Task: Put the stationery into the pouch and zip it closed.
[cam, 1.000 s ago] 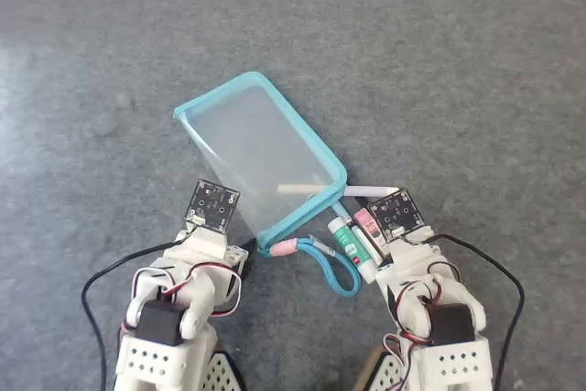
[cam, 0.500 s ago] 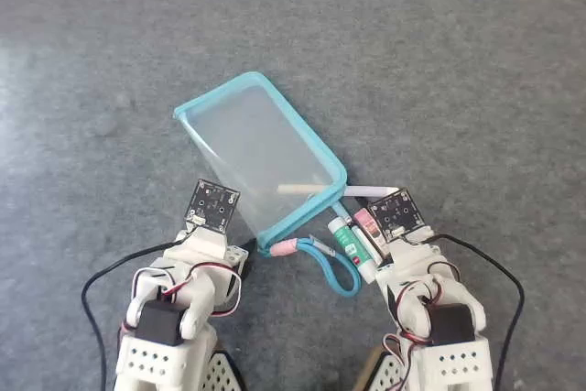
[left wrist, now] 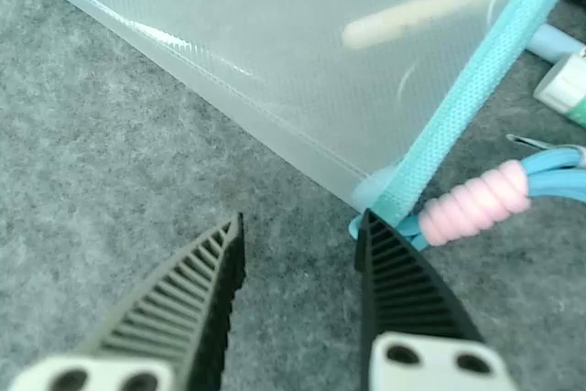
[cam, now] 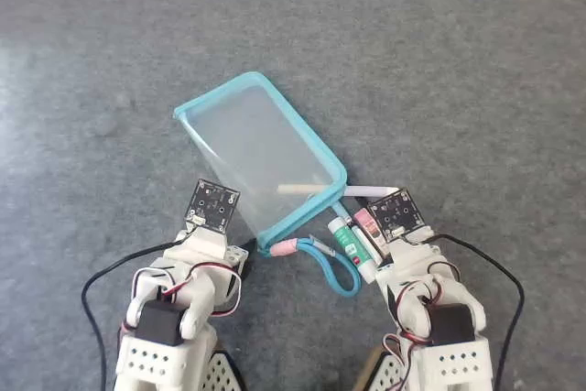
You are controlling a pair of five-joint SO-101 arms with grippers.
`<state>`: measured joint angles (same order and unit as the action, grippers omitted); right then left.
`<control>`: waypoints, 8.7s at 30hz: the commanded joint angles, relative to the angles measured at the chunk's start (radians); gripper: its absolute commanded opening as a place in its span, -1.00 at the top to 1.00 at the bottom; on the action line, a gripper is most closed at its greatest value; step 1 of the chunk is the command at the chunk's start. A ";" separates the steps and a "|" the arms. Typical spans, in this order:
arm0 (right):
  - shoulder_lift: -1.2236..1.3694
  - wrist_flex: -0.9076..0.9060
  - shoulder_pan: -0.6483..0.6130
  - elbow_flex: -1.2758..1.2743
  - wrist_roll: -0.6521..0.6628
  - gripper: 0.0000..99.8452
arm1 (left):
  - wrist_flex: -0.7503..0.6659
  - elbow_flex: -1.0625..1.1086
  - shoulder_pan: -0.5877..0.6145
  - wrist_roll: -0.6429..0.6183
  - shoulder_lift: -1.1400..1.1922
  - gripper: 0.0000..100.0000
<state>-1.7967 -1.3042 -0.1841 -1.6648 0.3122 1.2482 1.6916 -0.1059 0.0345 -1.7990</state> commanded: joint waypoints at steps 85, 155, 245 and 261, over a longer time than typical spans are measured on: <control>-0.013 -0.004 -0.002 -0.020 -0.009 0.92 | 0.012 -0.008 -0.005 -0.009 -0.018 0.62; -0.013 -0.004 -0.002 -0.020 -0.009 0.92 | 0.012 -0.008 -0.005 -0.009 -0.018 0.62; 1.282 0.360 -0.725 0.821 -0.436 0.61 | 0.012 -0.008 -0.005 -0.009 -0.018 0.62; 1.282 0.361 -0.725 0.821 -0.356 0.61 | 0.012 -0.008 -0.014 -0.006 -0.018 0.62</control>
<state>-0.5125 -0.9360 -0.9037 -0.8516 -0.0606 1.2559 1.6916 -0.1059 0.0345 -1.7990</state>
